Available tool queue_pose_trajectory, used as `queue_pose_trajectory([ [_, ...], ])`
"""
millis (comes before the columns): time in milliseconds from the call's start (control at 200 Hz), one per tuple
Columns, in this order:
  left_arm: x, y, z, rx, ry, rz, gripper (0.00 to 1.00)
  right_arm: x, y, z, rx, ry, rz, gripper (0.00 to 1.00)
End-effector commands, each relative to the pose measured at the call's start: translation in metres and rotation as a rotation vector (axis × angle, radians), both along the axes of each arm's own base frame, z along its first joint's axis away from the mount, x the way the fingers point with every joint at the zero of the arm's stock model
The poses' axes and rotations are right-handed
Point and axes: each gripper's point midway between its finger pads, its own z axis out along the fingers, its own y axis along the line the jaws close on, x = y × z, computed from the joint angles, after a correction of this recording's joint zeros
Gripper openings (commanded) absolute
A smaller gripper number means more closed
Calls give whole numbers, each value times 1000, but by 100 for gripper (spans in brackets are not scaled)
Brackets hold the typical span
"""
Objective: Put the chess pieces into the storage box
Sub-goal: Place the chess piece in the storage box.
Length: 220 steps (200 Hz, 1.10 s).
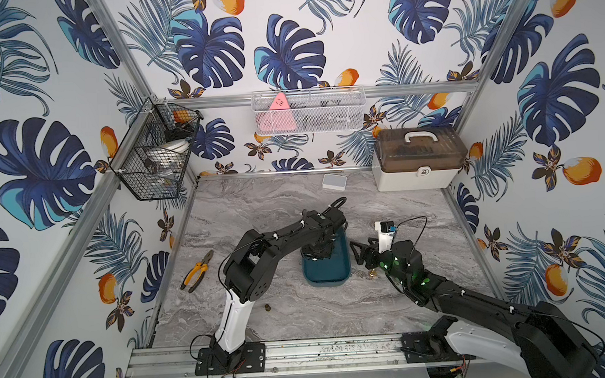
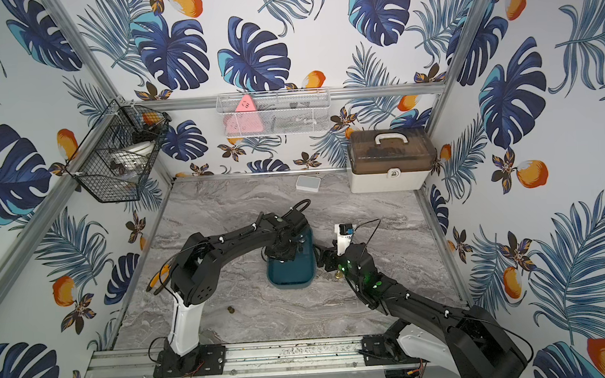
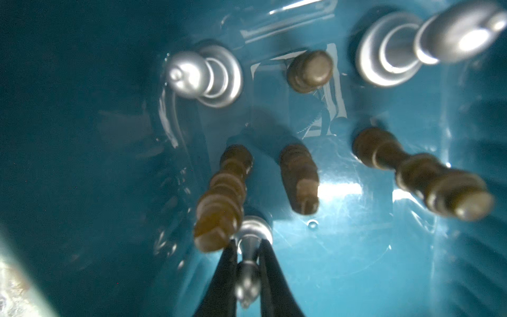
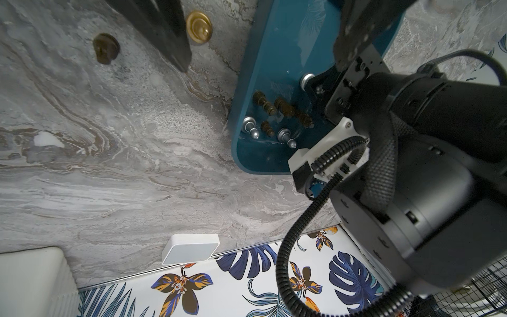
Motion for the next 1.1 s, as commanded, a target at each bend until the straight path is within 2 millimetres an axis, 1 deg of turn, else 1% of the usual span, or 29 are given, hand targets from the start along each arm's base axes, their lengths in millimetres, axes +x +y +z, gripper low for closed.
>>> queue_pose_trajectory([
  [0, 2, 1, -6, 7, -4, -7, 16, 1, 2, 3, 5, -7, 8, 84],
  [370, 6, 5, -7, 34, -20, -7, 18, 1, 2, 4, 6, -7, 7, 84],
  [520, 5, 2, -7, 21, -17, -10, 24, 1, 3, 3, 6, -4, 10, 84],
  [620, 6, 1, -5, 11, -22, -10, 29, 2, 4, 2, 3, 2, 11, 84],
  [690, 6, 0, -3, 7, -25, -9, 31, 2, 4, 3, 5, 2, 13, 84],
  [826, 6, -1, 4, -6, -32, -11, 33, 3, 5, 2, 3, 4, 13, 84],
  [931, 6, -2, 15, -21, -45, -10, 35, 3, 5, 0, 2, 9, 15, 84],
  [1016, 4, 0, 28, -26, -63, -9, 38, 3, 6, 1, 3, 9, 15, 84],
  [1096, 1, 3, 43, -39, -81, -6, 40, 2, 7, 2, 9, 4, 25, 84],
])
